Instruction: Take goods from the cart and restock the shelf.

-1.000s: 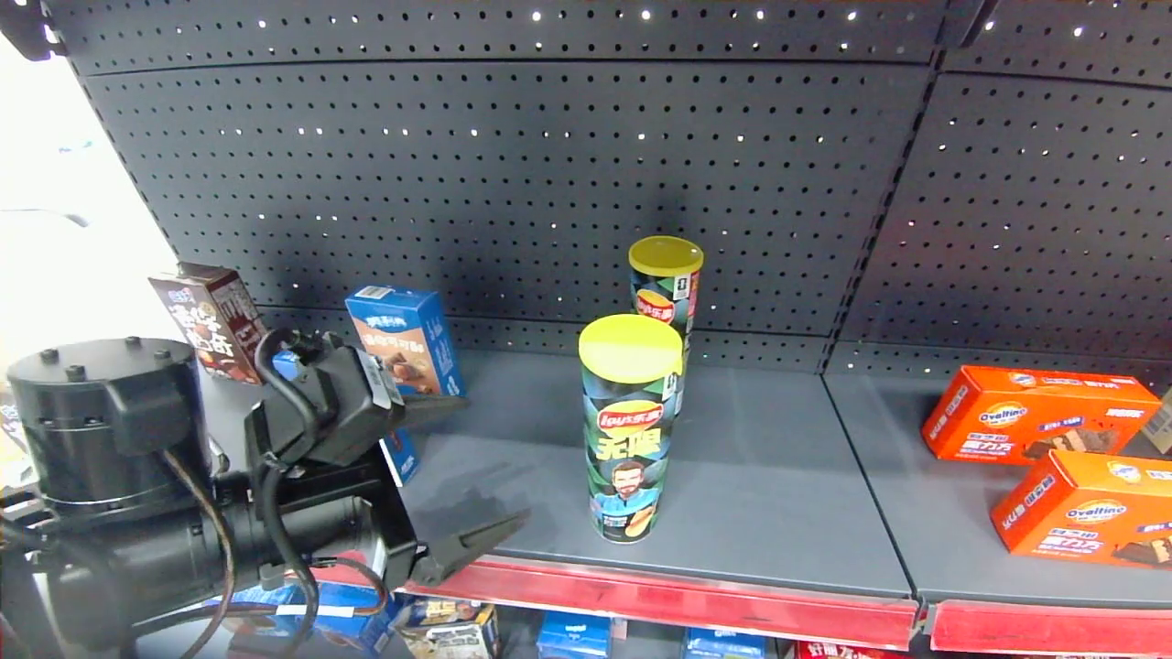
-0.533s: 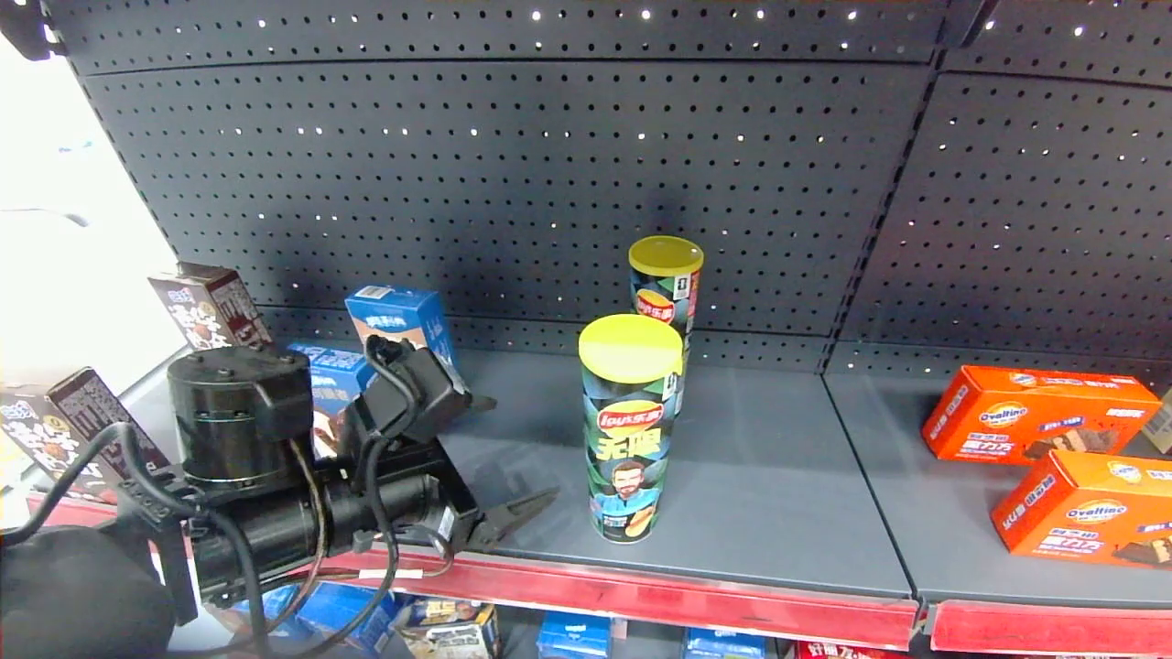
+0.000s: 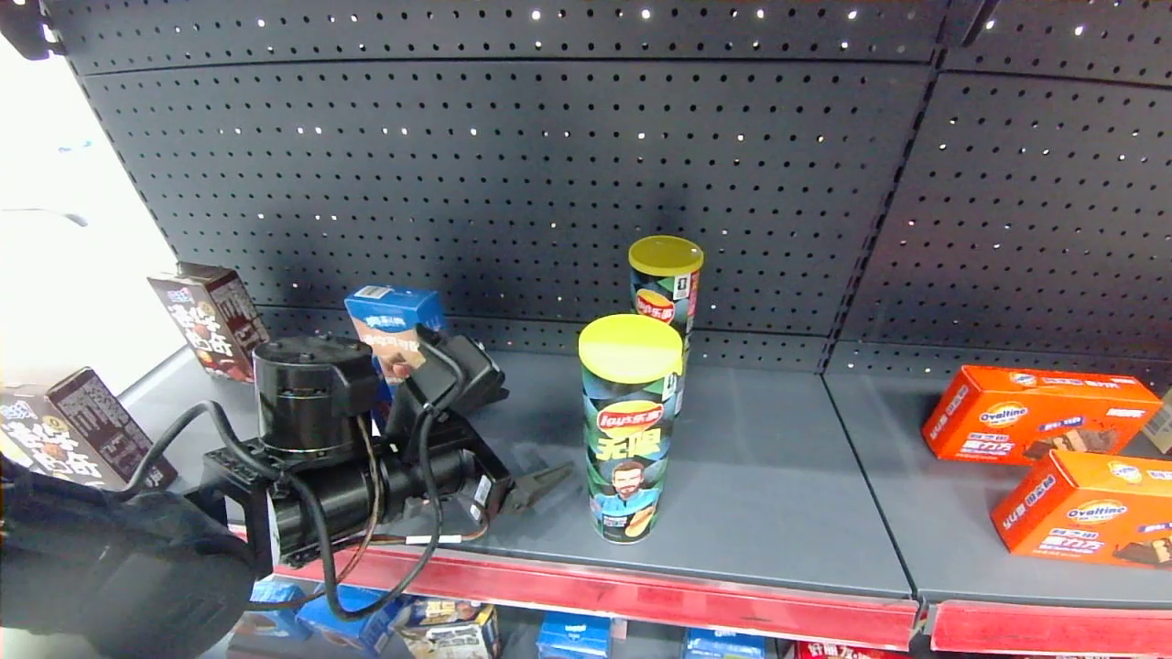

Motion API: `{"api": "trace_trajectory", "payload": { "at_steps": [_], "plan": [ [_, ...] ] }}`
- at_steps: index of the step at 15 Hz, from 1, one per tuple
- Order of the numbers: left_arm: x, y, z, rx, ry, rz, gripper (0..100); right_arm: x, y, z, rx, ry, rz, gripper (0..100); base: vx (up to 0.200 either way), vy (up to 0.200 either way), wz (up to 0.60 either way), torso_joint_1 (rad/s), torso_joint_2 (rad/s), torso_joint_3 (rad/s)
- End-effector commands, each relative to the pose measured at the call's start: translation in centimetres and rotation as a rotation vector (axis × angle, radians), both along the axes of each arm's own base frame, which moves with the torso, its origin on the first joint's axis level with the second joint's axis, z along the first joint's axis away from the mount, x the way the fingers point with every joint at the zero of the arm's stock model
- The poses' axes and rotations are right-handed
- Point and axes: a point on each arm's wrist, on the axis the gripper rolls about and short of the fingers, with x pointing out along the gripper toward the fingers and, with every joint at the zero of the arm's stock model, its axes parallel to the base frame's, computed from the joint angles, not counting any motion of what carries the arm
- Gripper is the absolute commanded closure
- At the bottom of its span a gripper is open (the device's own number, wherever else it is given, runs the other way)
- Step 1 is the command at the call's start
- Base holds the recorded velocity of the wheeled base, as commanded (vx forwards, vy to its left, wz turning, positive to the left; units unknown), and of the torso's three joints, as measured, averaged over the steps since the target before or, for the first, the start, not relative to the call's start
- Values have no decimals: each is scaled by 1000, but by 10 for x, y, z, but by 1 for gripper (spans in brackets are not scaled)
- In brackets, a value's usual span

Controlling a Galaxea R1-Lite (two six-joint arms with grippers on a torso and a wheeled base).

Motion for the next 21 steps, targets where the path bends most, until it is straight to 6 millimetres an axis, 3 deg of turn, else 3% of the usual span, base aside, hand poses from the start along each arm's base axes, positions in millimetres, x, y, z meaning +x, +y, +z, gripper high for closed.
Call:
{"api": "trace_trajectory", "payload": {
  "at_steps": [1, 7, 21],
  "plan": [
    [5, -5, -3, -1, -1, -9, 0, 0, 0, 0, -1, 2, 0, 0, 0, 0, 0, 0, 0, 0],
    [22, -21, -4, -12, -23, -30, 0, 0, 0, 0, 0, 2, 0, 0, 0, 0, 0, 0, 0, 0],
    [24, -32, -9, -8, -13, -58, 0, 0, 0, 0, 0, 2, 0, 0, 0, 0, 0, 0, 0, 0]
  ]
}}
